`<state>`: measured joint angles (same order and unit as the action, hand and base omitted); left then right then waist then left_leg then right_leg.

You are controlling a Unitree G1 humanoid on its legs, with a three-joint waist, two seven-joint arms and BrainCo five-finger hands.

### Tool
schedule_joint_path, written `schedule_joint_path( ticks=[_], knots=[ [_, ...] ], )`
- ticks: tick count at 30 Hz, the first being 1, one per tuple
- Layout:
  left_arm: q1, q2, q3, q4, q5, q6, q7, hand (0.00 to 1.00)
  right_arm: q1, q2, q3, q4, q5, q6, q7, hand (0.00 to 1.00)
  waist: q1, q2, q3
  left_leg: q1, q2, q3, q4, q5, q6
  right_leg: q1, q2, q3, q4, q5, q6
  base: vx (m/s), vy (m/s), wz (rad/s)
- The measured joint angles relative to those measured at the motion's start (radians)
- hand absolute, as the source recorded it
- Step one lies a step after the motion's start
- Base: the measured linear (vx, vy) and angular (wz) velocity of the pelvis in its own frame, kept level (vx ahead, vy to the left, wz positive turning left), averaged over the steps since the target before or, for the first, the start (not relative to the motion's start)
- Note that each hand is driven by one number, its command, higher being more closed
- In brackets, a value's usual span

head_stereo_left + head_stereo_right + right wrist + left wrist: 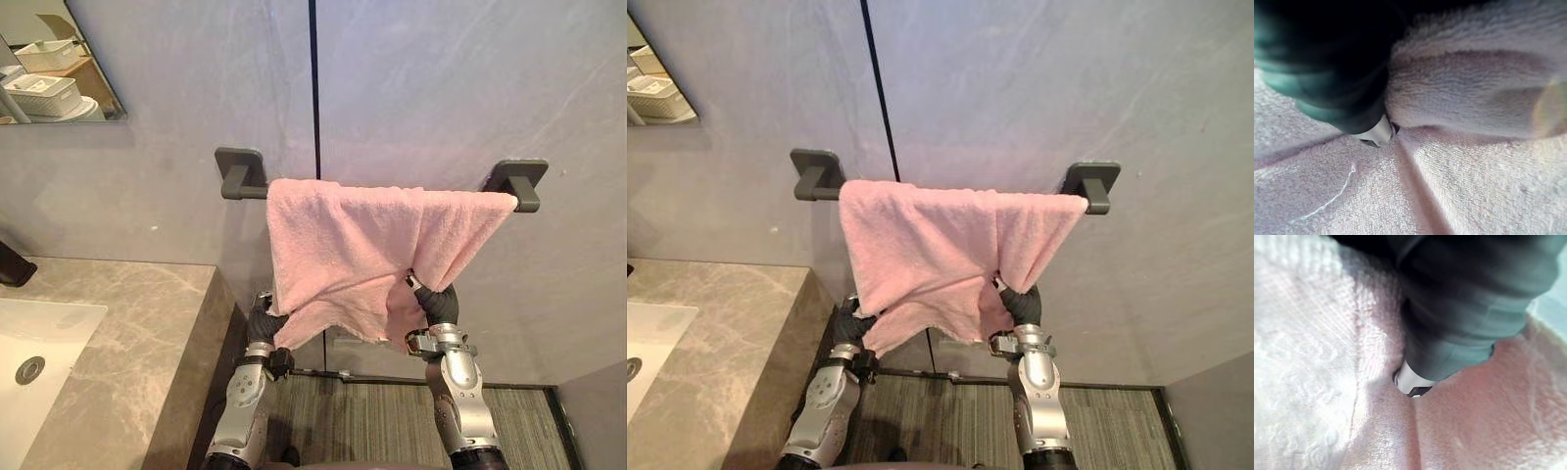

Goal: Organize washtable

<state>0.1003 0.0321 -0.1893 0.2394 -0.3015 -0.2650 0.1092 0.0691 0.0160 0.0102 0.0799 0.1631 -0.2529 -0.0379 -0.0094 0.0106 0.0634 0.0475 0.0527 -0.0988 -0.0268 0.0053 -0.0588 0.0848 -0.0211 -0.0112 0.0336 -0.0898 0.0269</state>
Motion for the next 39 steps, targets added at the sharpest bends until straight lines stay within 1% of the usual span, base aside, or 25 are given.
schedule_joint_path(
  ticks=[4,5,13,14,16,18,21,26,29,32,35,39],
  knots=[
    [0.016,-0.003,0.006,0.048,-0.003,0.008,0.001,1.0,-0.002,0.004,-0.009,0.043,-0.009,-0.003,-0.01,0.0,-0.001,0.004,-0.009,0.002,0.002,-0.002,-0.006,0.0,0.0,0.001,0.002,-0.004,-0.002,0.001,-0.001,0.0,0.0,0.0],
    [0.023,-0.001,0.008,0.059,-0.003,0.01,0.001,0.0,-0.004,0.003,-0.013,0.054,-0.009,-0.005,-0.016,0.0,-0.002,0.005,-0.011,0.003,0.003,-0.003,-0.008,0.0,0.0,0.001,0.002,-0.008,-0.002,0.001,-0.001,0.0,0.0,0.0],
    [0.038,0.002,0.028,0.087,-0.001,0.021,0.006,0.0,-0.003,0.01,-0.05,0.141,-0.017,0.0,-0.056,0.0,-0.002,-0.004,-0.015,0.025,0.004,-0.004,-0.027,0.001,-0.001,0.029,0.003,-0.013,-0.027,0.005,-0.003,0.01,0.001,0.01],
    [0.038,0.003,0.029,0.087,-0.001,0.021,0.006,0.0,-0.003,0.01,-0.05,0.147,-0.017,0.005,-0.059,0.0,-0.002,-0.004,-0.015,0.027,0.004,-0.005,-0.028,0.001,-0.001,0.031,0.003,-0.013,-0.03,0.005,-0.003,0.03,0.004,0.01],
    [0.038,0.003,0.032,0.087,0.004,0.022,0.012,0.0,0.018,0.009,-0.053,0.212,-0.025,0.052,-0.078,0.0,-0.002,-0.006,-0.013,0.027,0.004,-0.005,-0.033,0.001,-0.001,0.032,0.003,-0.013,-0.035,0.005,-0.003,0.04,0.005,0.02],
    [0.04,0.004,0.035,0.087,0.004,0.025,0.027,0.0,0.053,0.011,-0.053,0.245,-0.03,0.086,-0.094,0.0,-0.001,-0.002,-0.009,0.026,0.004,-0.005,-0.037,0.001,-0.001,0.032,0.002,-0.013,-0.037,0.005,-0.003,0.04,0.004,0.01],
    [0.04,0.014,0.044,0.086,0.009,0.029,0.03,0.0,0.07,0.014,-0.054,0.252,-0.03,0.103,-0.099,0.0,-0.005,-0.003,0.0,0.027,0.004,0.002,-0.037,0.001,-0.001,0.034,0.002,-0.011,-0.036,0.005,-0.003,0.05,0.003,-0.06],
    [0.049,0.011,0.046,0.083,0.011,0.037,0.049,0.0,0.079,0.016,-0.054,0.247,-0.03,0.103,-0.116,0.0,-0.005,-0.007,0.004,0.03,0.002,0.006,-0.027,0.001,-0.001,0.037,-0.001,-0.004,-0.031,0.005,-0.003,0.0,0.0,-0.01],
    [0.079,0.004,0.046,0.077,0.01,0.041,0.052,0.0,0.113,0.028,-0.053,0.193,-0.03,0.103,-0.119,0.0,-0.004,-0.005,0.005,0.032,0.004,0.006,-0.026,0.001,-0.001,0.036,0.0,-0.001,-0.022,0.004,-0.002,-0.05,-0.001,-0.01],
    [0.117,-0.012,0.048,0.044,0.008,0.044,0.07,0.0,0.163,0.035,-0.054,0.133,-0.032,0.103,-0.14,0.0,-0.001,-0.006,0.007,0.037,0.004,0.007,-0.022,-0.009,0.001,0.03,0.0,0.004,-0.008,-0.006,-0.001,-0.05,0.003,-0.02],
    [0.151,-0.03,0.073,-0.013,0.009,0.046,0.077,0.0,0.205,0.047,-0.054,0.082,-0.038,0.103,-0.166,0.0,0.001,-0.006,0.007,0.034,0.001,0.019,0.003,-0.024,0.002,0.013,-0.002,0.009,0.035,-0.032,-0.001,-0.05,0.001,-0.05],
    [0.179,-0.045,0.112,-0.118,0.008,0.047,0.114,0.0,0.276,0.058,-0.075,-0.046,-0.037,0.103,-0.206,0.0,0.004,-0.007,0.006,0.027,-0.001,0.027,0.044,-0.046,0.003,-0.004,-0.015,0.007,0.096,-0.069,0.0,0.01,-0.004,-0.01]
  ],
)
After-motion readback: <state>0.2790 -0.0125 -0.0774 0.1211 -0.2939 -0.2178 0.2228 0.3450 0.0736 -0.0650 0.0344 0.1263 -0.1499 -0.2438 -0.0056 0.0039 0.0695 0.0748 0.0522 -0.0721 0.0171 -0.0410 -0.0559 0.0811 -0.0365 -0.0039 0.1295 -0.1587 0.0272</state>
